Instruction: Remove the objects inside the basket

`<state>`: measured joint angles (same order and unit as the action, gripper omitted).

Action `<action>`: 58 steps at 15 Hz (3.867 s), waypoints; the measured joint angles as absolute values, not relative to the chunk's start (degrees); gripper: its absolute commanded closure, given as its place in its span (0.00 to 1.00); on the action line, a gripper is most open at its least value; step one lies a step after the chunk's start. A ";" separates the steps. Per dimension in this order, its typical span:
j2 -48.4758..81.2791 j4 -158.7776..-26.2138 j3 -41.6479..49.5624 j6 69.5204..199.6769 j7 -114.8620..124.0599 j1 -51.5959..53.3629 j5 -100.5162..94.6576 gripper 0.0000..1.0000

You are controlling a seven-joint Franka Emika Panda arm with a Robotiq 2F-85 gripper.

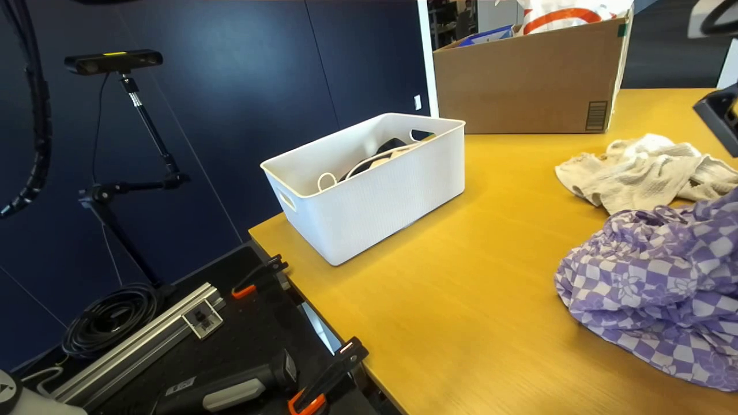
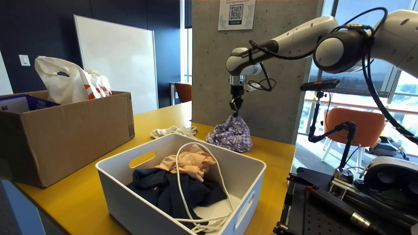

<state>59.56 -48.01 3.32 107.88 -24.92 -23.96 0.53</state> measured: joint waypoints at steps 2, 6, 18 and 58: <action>60.10 -48.05 3.27 108.08 -23.92 -22.13 0.53 0.99; 60.76 -48.62 3.27 107.94 -21.99 -18.78 0.52 0.58; 51.07 -49.43 3.65 104.09 -20.71 -12.17 -3.82 0.00; 31.69 -90.27 -10.50 121.79 -40.15 10.57 -7.39 0.00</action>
